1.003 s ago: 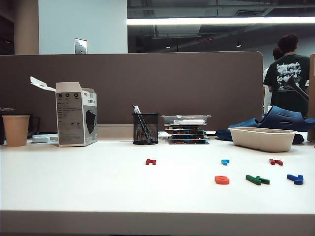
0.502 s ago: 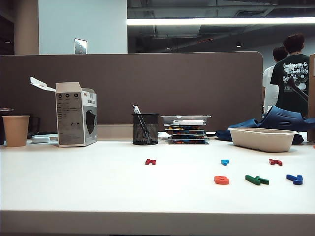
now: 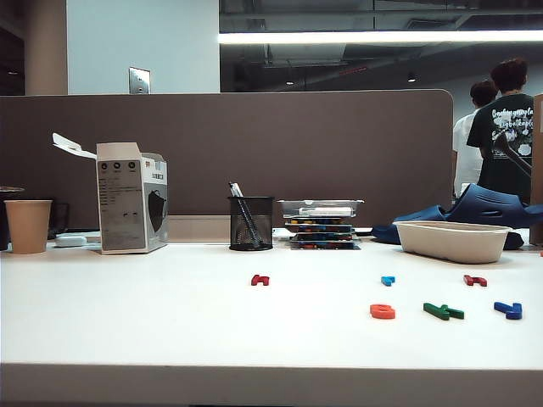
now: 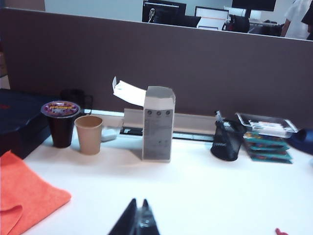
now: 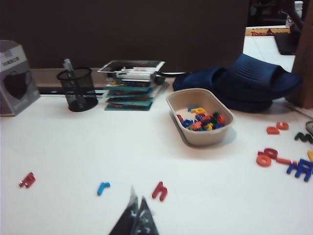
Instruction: Select the appropriate letters from the row of letter magnets placed on the table to arrange into the word "sky".
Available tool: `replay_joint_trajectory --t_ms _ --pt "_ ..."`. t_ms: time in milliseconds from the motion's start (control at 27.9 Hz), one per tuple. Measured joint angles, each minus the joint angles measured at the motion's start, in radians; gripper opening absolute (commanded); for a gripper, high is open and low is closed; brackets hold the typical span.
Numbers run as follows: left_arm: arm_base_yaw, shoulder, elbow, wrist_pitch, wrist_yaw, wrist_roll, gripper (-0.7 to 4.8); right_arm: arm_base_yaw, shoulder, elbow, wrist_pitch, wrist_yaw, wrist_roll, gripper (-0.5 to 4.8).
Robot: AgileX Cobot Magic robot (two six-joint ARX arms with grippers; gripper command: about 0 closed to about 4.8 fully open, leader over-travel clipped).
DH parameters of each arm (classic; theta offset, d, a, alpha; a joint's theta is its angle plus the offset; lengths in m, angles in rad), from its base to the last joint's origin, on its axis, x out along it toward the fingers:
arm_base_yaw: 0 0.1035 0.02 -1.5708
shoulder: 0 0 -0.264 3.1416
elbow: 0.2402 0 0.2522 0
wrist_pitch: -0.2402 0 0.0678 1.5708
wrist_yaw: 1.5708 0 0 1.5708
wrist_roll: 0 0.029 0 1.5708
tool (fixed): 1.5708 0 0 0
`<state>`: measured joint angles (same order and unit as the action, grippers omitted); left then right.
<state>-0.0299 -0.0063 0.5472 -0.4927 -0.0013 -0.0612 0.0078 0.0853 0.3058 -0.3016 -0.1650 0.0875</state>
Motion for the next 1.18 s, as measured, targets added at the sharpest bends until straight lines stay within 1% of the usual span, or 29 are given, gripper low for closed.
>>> replay_joint_trajectory --t_ms 143,179,215,287,322,394,466,502,609,752,1182 --pt "0.001 0.008 -0.095 0.097 0.0 -0.014 -0.05 0.0 -0.02 -0.108 0.062 0.01 0.004 -0.06" --pt "0.003 0.009 -0.133 0.17 -0.001 -0.023 -0.05 0.0 -0.024 -0.144 0.089 0.02 0.004 -0.06" --pt "0.003 0.009 -0.154 0.209 -0.002 -0.023 -0.05 0.0 -0.032 -0.17 0.113 0.024 0.001 -0.06" --pt "0.003 0.008 -0.225 0.322 -0.013 -0.02 -0.05 0.0 -0.037 -0.236 0.179 0.032 -0.033 -0.06" --pt "0.003 0.008 -0.284 0.381 -0.016 -0.018 -0.05 -0.001 -0.037 -0.262 0.206 0.032 -0.061 -0.06" --pt "0.003 0.009 -0.348 0.424 -0.014 -0.018 -0.05 -0.001 -0.037 -0.287 0.236 0.032 -0.096 -0.06" --pt "0.003 0.008 -0.387 0.473 -0.003 -0.018 -0.05 -0.001 -0.037 -0.293 0.238 0.032 -0.104 -0.06" --pt "0.003 0.008 -0.43 0.518 0.002 -0.016 -0.05 -0.001 -0.037 -0.298 0.245 0.032 -0.112 -0.06" --pt "0.003 0.009 -0.498 0.576 0.002 -0.004 -0.05 -0.001 -0.037 -0.299 0.245 0.033 -0.121 -0.06" --pt "0.002 0.008 -0.512 0.61 0.002 -0.002 -0.05 -0.001 -0.037 -0.299 0.245 0.037 -0.137 -0.06" --pt "0.002 0.008 -0.525 0.608 0.001 0.001 -0.05 -0.004 -0.037 -0.299 0.233 0.05 -0.142 -0.05"
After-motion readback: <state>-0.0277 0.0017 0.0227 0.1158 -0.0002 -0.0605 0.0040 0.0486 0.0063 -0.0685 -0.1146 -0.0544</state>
